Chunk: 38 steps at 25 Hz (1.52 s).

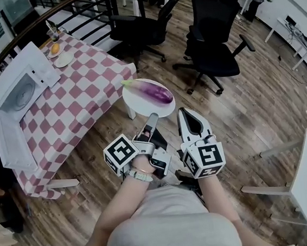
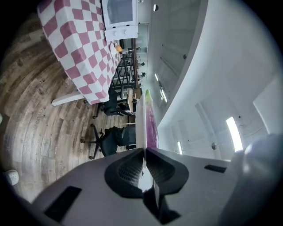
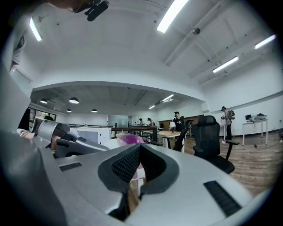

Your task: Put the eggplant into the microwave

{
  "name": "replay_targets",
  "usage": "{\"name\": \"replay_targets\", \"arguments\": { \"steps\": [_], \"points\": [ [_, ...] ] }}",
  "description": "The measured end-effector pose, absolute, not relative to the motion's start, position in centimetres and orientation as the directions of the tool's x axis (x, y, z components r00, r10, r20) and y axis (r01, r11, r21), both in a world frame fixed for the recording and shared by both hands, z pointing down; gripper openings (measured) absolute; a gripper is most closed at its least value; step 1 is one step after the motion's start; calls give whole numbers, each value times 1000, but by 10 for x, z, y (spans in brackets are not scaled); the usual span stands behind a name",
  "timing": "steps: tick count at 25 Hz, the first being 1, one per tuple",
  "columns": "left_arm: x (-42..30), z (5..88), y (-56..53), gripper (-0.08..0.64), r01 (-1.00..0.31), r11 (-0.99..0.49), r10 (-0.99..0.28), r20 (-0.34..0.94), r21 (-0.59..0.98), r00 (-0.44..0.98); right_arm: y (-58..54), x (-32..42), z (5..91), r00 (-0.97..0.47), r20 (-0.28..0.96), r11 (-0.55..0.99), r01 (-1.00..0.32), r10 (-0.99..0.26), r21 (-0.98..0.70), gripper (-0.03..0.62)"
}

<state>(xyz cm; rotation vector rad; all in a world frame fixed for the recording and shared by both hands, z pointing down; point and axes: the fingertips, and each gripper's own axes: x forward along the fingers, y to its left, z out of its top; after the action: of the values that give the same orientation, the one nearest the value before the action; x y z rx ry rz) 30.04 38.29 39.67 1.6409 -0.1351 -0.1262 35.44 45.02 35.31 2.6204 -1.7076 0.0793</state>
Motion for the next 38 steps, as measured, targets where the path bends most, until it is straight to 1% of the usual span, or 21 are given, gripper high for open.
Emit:
{"name": "replay_targets", "arguments": {
  "steps": [6,16,21,30,38],
  "points": [
    [281,400,348,21,-18,-66,-212,3,998,977,421,344,354,383,48,-384,-923,-922,-21,23],
    [251,404,301,21,-19,-55,-247,5,998,969,379,318,357,361,50,-362,-932,-931,-24,23],
    [229,406,275,21,-6,-50,-273,-8,999,962,347,295,361,319,55,-321,-947,-946,-24,23],
    [178,406,226,17,-28,-73,-311,4,997,950,287,244,362,245,44,-247,-969,-968,-32,23],
    [130,405,186,17,-30,-72,-377,1,997,926,231,200,360,143,37,-144,-989,-989,-37,23]
  ]
}}
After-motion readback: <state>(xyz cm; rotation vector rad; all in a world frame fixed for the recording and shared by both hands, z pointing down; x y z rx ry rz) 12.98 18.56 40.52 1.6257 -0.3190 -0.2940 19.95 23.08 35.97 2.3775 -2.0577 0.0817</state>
